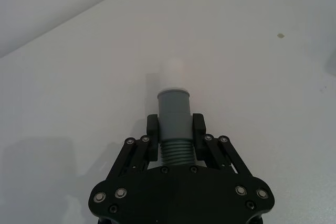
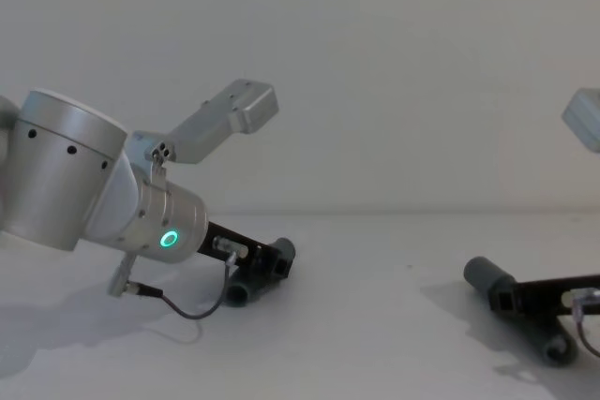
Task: Use both hands to pick up one end of the pipe from the table, align the ends, and insert them.
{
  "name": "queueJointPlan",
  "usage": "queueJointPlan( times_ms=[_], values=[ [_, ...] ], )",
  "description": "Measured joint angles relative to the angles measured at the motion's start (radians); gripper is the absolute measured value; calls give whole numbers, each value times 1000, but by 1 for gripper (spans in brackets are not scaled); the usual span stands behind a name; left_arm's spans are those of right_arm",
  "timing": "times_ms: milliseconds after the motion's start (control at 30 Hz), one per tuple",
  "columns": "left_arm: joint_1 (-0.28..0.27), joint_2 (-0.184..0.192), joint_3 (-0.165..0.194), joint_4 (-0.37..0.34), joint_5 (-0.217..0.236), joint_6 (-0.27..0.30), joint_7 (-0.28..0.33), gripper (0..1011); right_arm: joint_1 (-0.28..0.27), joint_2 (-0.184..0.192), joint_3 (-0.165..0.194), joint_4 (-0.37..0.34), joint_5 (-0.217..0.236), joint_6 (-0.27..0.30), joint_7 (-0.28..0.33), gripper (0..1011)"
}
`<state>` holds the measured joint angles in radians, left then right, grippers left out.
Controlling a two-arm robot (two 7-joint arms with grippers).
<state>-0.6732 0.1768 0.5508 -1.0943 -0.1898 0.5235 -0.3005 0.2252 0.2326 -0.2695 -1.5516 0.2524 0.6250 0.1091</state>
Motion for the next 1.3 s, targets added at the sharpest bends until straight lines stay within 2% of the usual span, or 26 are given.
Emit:
queueJointPlan(
  times_ms=[333, 567, 933, 1200, 1300],
  values=[
    [-1, 0, 0, 0, 0, -1, -2, 342, 0, 0, 0, 0, 0, 0, 0, 253],
    [-9, 11, 4, 5, 6, -32, -29, 341, 0, 0, 1, -1, 0, -1, 0, 255],
    [-42, 35, 19, 14, 5, -134, -143, 341, -4, 9, -8, -12, -17, -14, 1, 252],
    [-70, 57, 42, 21, 4, -213, -235, 341, -11, 50, -34, -52, -63, -47, 8, 253],
    [-83, 67, 55, 23, 6, -249, -275, 341, -13, 79, -48, -79, -91, -61, 18, 253]
  ],
)
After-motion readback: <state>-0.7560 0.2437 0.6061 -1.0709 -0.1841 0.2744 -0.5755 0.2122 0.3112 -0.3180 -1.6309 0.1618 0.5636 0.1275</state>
